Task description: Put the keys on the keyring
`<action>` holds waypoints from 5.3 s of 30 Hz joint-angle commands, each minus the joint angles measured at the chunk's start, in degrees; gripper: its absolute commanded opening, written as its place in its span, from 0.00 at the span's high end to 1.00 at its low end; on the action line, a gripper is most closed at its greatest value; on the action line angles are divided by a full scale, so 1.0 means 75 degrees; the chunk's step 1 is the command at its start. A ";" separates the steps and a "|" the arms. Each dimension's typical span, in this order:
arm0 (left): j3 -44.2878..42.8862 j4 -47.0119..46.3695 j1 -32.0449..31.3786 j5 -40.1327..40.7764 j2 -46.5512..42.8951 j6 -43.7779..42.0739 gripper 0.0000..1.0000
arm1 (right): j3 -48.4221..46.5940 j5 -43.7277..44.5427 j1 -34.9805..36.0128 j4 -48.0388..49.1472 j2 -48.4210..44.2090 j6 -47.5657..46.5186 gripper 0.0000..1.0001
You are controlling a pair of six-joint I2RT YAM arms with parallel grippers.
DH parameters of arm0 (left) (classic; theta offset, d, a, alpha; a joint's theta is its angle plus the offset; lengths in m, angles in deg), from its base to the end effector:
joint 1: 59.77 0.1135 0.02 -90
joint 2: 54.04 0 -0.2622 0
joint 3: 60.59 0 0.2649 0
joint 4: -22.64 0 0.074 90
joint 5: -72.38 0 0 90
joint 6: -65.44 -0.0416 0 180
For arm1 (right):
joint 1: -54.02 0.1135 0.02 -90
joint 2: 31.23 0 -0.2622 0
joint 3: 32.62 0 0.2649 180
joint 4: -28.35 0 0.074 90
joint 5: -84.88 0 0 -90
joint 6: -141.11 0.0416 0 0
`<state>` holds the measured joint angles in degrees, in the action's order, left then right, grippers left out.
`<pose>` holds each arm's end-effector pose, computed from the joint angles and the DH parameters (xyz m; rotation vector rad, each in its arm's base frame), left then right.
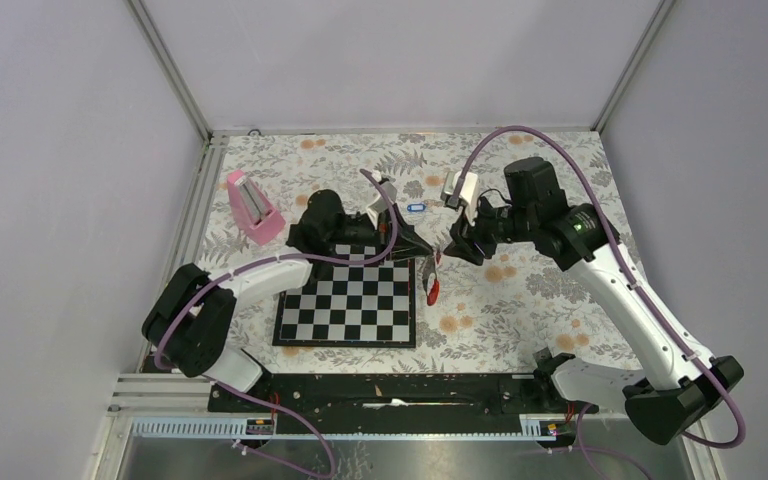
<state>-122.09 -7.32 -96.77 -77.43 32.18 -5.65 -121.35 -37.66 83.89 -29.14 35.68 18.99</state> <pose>0.2482 -0.2320 0.2730 1.1481 1.3084 -1.5047 0.2071 0.1448 0.3896 -1.3628 1.6525 0.5968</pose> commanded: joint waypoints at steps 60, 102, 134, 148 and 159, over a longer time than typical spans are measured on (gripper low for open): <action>-0.0994 0.0735 0.0034 -0.0128 -0.0181 -0.1039 0.59 | -0.1035 0.0076 0.0235 -0.1255 0.0845 -0.0986 1.00; -0.1293 0.1252 -0.0281 -0.0443 0.0265 -0.1812 0.91 | -0.2054 0.0786 0.0560 -0.2182 0.1621 -0.0808 1.00; -0.0239 -0.1868 -0.0235 -0.0280 -0.0145 0.0990 1.00 | -0.0173 0.0167 0.0397 -0.0770 0.0022 -0.1123 0.53; -0.0197 -0.2077 -0.0228 -0.0299 -0.0069 0.1225 1.00 | 0.0746 0.0425 0.0392 0.0359 -0.0526 -0.1593 0.59; -0.0201 -0.2037 -0.0228 -0.0301 -0.0031 0.1213 1.00 | 0.0801 0.0302 0.0412 0.0324 -0.0791 -0.1812 0.61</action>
<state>-123.77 -18.35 -98.51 -79.35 33.75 3.01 -115.16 -34.20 87.13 -28.07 30.98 6.60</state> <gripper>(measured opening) 0.010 0.407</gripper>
